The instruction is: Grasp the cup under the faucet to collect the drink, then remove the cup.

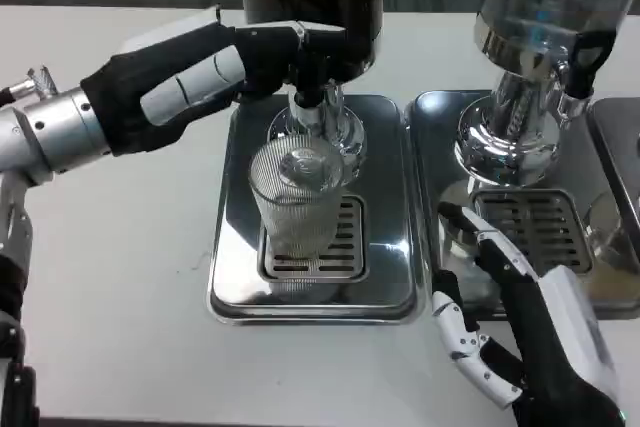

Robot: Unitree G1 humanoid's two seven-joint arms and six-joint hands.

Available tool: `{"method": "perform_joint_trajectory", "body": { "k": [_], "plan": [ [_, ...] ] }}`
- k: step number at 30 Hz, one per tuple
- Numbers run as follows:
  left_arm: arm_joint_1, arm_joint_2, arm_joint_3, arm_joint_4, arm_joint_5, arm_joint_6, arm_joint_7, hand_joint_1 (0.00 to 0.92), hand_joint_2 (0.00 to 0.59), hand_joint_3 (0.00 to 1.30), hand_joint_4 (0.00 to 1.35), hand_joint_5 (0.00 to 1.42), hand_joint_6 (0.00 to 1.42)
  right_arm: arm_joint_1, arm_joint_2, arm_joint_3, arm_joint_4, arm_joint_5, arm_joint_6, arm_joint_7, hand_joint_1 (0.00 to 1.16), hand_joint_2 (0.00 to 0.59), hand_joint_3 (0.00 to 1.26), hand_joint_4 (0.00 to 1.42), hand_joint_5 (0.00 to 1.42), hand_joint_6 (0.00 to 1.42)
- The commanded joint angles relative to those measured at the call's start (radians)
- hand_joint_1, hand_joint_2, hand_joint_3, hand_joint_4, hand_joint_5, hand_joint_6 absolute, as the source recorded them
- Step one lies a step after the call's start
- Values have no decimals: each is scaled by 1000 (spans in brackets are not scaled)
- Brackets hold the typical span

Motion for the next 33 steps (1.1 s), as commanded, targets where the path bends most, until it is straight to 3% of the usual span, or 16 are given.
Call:
{"method": "perform_joint_trajectory", "body": {
  "k": [1,33],
  "plan": [
    [18,7,-22,-22,24,-34,1,0,156,218,122,127,74,-3,-4,-10,-2,10,8,12,447,507,169,141,89,212],
    [63,36,-72,-97,67,-219,114,0,153,227,133,135,85,-15,-2,-6,7,21,-9,18,437,499,169,142,97,212]
  ]
}}
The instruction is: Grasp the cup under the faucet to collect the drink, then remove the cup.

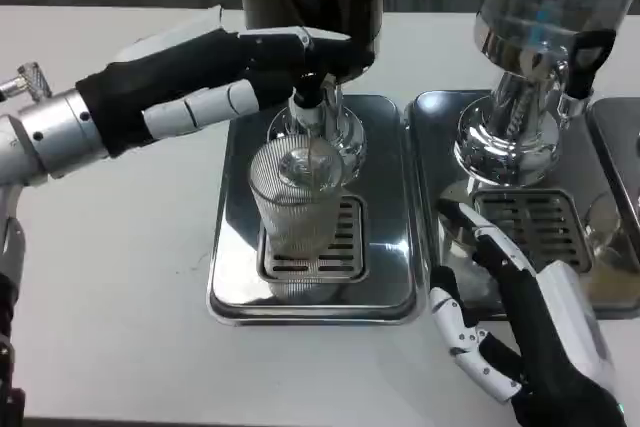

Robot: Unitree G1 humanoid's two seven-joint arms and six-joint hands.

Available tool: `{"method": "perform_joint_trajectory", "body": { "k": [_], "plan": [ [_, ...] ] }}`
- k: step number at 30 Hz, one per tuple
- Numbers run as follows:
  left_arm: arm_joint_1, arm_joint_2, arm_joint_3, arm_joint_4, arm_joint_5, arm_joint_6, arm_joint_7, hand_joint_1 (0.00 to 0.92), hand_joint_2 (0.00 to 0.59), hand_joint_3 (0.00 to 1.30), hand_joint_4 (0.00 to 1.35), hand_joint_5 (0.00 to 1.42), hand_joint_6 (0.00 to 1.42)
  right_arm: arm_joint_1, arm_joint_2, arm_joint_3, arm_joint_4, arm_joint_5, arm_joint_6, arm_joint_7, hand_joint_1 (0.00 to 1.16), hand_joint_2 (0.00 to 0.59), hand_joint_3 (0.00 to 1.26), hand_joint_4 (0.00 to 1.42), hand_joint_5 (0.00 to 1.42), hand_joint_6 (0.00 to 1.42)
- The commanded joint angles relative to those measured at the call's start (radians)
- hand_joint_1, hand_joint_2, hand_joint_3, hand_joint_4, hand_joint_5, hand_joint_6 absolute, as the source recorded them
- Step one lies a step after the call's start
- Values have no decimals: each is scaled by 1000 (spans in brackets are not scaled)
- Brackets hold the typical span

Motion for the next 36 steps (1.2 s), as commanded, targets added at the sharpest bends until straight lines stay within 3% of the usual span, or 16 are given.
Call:
{"method": "perform_joint_trajectory", "body": {
  "k": [1,6,17,25,36],
  "plan": [
    [13,10,-23,-22,26,-33,7,0,153,227,133,135,86,-1,-1,-1,7,16,-11,3,436,499,169,142,97,212],
    [18,17,-34,-26,30,-46,22,0,151,227,133,137,87,-10,-6,-1,14,55,-24,18,439,494,169,142,97,212],
    [25,28,-53,-35,39,-74,47,0,150,227,142,138,89,-43,-18,-2,27,147,-66,71,567,305,133,129,146,262],
    [30,29,-53,-45,45,-87,60,0,150,227,142,138,89,-75,-15,4,18,205,-34,152,649,235,29,37,91,253],
    [32,40,-70,-45,74,-139,105,0,152,235,143,142,89,-113,-12,12,-3,233,30,235,654,217,0,0,7,186]
  ]
}}
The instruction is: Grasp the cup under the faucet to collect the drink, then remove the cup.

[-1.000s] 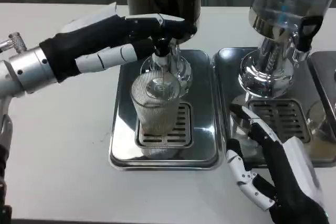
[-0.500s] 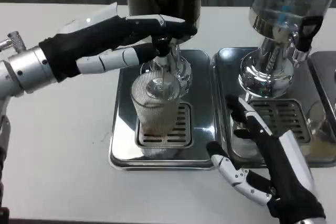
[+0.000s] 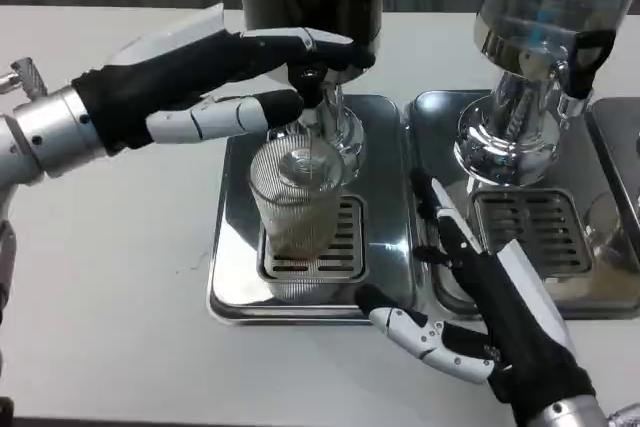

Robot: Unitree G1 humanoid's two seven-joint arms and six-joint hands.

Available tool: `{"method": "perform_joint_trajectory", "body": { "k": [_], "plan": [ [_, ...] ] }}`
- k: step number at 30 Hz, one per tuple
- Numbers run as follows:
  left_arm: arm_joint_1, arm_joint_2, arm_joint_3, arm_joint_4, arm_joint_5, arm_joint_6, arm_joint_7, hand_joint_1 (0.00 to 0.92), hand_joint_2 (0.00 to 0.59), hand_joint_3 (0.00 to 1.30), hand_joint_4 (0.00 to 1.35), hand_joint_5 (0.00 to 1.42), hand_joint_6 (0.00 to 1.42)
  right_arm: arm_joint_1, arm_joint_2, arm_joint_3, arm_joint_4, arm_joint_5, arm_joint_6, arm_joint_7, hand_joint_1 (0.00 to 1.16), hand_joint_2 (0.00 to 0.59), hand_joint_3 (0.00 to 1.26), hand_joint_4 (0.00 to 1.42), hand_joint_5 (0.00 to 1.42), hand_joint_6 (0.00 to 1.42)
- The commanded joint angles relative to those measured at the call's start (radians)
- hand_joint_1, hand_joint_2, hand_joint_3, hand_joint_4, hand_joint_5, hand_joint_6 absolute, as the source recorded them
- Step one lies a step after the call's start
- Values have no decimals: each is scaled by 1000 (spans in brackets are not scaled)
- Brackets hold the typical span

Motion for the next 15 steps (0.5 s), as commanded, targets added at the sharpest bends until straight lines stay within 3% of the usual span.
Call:
{"method": "perform_joint_trajectory", "body": {
  "k": [1,15],
  "plan": [
    [16,6,-21,-15,25,-34,8,0,153,235,143,143,89,-18,5,3,-19,6,28,18,654,217,0,0,5,182],
    [17,14,-38,-11,40,-65,43,0,155,237,151,150,90,-85,5,33,-6,5,88,74,624,208,0,0,0,108]
  ]
}}
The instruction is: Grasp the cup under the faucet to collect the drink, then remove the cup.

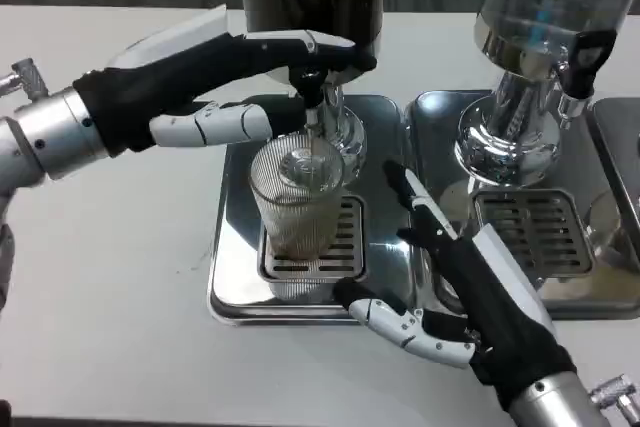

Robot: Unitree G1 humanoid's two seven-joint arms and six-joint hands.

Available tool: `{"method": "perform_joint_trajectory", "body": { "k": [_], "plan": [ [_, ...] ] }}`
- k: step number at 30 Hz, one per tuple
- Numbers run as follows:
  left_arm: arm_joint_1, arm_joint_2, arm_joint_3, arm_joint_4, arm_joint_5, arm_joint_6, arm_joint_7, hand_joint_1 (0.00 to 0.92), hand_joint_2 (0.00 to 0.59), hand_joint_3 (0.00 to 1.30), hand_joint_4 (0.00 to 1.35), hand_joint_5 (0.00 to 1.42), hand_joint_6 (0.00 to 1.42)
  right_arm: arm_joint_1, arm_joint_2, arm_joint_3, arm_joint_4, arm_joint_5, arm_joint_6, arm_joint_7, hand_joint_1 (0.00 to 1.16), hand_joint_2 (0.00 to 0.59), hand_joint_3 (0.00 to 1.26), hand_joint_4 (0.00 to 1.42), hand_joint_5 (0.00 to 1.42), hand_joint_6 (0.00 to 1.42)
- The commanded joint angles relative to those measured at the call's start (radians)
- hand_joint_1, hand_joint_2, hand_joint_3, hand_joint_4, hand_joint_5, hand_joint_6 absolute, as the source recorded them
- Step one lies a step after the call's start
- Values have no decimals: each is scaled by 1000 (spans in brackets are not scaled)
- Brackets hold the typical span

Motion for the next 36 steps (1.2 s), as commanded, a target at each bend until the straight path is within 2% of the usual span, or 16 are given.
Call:
{"method": "perform_joint_trajectory", "body": {
  "k": [1,13,22,36],
  "plan": [
    [12,5,-17,-10,17,-24,-1,0,155,237,152,150,90,-24,2,13,10,-1,25,18,623,208,0,0,0,106],
    [16,14,-24,-18,31,-48,17,0,157,237,154,150,98,-70,4,39,47,-26,74,12,602,193,0,0,0,50],
    [18,22,-37,-25,52,-70,46,0,159,237,154,152,104,-91,12,39,65,-38,78,-2,584,176,0,0,0,29],
    [24,42,-66,-30,92,-109,106,0,159,237,163,161,108,-115,22,38,88,-39,79,-2,564,180,0,0,0,2]
  ]
}}
